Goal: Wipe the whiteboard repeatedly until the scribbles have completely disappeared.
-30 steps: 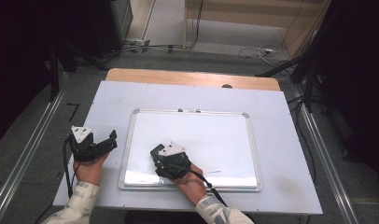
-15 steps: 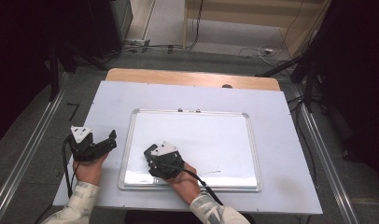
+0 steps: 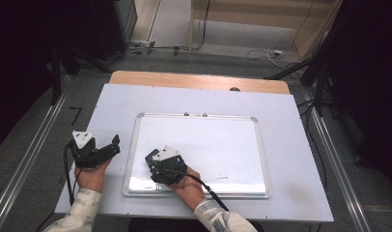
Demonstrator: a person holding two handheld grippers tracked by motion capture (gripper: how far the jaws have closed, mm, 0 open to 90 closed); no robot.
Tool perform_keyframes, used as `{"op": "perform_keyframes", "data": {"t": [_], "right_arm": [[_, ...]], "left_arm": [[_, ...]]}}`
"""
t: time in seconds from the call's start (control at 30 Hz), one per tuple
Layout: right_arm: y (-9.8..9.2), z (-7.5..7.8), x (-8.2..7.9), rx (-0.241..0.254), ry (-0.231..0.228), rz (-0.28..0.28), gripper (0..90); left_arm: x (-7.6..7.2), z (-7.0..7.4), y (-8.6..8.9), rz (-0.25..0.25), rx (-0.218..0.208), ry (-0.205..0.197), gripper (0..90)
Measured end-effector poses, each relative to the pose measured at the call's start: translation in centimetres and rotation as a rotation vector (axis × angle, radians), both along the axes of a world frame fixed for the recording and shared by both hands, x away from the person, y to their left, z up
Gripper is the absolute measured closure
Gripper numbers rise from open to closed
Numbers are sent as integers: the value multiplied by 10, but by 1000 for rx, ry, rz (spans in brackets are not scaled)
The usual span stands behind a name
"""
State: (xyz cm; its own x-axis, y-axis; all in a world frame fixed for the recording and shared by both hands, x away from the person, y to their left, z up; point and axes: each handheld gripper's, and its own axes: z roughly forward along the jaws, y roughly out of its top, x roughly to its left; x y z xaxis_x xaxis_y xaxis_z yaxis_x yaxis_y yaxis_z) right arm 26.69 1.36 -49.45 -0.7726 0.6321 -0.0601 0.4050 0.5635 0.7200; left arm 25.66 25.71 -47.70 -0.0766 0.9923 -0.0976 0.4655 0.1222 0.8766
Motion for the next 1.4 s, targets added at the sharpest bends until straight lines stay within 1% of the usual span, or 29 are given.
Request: {"op": "perform_keyframes", "data": {"t": [0.17, 0.4, 0.47, 0.6, 0.73, 0.9, 1.13, 1.23, 1.27, 1.4], "right_arm": [[-7, 0, -1, -13, 2, 6, 392], [-14, 0, -1, -20, -4, 14, 392], [-17, 1, -1, -20, 0, 13, 392], [-17, 1, -1, -22, 1, 11, 392], [-12, 0, -1, -16, -1, 3, 392], [-9, 0, 0, -22, -2, 16, 392], [-15, 0, 0, -21, -5, 25, 392], [-19, 0, -2, -19, 2, 17, 392], [-21, 0, -2, -20, -4, 22, 392], [-26, 0, -3, -18, -3, 13, 392]], "left_arm": [[-1, 0, 2, 9, -5, -1, 101], [-2, 0, 1, 5, 2, -3, 101], [-2, 0, 1, 5, 3, -2, 101], [-2, 0, 1, 7, 1, -1, 101], [0, 0, -1, 1, 5, 1, 101], [1, 0, -1, -1, 2, 0, 101], [0, 0, 1, 6, -2, -1, 101], [0, 0, 0, 1, 4, 1, 101], [0, 0, 0, 0, 5, 2, 101], [-1, 0, 0, 3, 6, 2, 101]]}}
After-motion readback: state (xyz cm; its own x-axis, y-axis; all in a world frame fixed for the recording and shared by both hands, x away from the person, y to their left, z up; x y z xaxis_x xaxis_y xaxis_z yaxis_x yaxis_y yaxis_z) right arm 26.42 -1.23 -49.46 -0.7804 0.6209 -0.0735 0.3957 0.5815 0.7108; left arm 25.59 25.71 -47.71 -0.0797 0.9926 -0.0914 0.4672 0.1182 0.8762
